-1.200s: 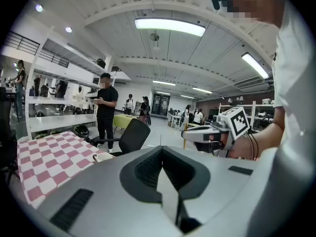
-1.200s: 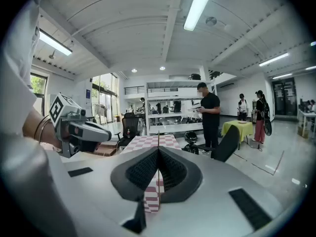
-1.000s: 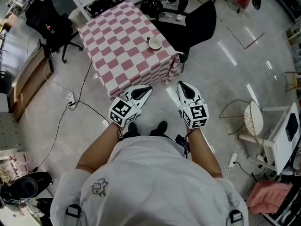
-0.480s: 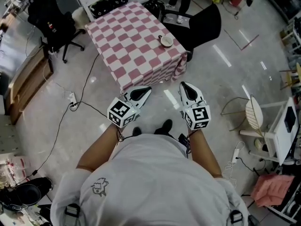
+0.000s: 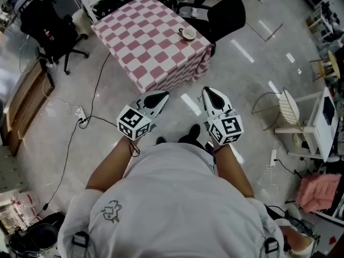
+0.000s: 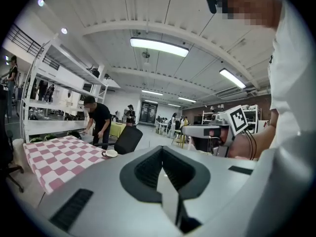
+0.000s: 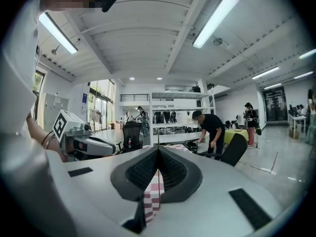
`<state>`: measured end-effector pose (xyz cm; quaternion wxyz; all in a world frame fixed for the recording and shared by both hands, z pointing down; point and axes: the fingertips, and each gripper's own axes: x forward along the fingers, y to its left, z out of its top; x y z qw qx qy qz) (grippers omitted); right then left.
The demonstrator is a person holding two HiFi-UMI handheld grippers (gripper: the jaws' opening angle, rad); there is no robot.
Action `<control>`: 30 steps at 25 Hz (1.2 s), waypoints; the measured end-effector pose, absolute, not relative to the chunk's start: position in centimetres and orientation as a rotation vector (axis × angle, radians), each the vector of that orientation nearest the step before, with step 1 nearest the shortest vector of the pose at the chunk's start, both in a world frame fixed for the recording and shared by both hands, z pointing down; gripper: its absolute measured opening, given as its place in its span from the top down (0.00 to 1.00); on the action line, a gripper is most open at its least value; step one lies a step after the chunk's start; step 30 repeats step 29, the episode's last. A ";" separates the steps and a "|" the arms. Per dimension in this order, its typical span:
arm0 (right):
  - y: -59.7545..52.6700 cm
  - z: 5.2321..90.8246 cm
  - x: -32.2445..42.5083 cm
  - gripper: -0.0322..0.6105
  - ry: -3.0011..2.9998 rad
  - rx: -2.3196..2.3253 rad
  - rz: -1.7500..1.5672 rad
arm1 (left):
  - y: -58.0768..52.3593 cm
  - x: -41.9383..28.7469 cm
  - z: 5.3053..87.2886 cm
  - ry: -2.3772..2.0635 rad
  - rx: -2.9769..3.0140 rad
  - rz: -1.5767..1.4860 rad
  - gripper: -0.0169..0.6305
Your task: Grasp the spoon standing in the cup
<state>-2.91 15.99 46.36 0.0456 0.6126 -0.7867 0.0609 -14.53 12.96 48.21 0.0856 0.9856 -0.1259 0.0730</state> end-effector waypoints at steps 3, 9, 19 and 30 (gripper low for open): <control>17.2 46.2 -3.9 0.90 -2.406 1.886 0.209 | 13.5 -15.5 48.4 -0.362 2.921 0.205 0.95; 18.2 45.2 -5.1 0.90 -2.433 1.884 0.220 | 13.8 -16.6 47.6 -0.370 2.906 0.164 0.95; 19.4 44.6 -5.5 0.90 -2.474 1.864 0.224 | 15.0 -16.6 45.7 -0.325 2.958 0.126 0.95; 20.9 44.1 -4.4 0.90 -2.493 1.832 0.190 | 16.3 -14.7 45.8 -0.246 2.973 0.088 0.95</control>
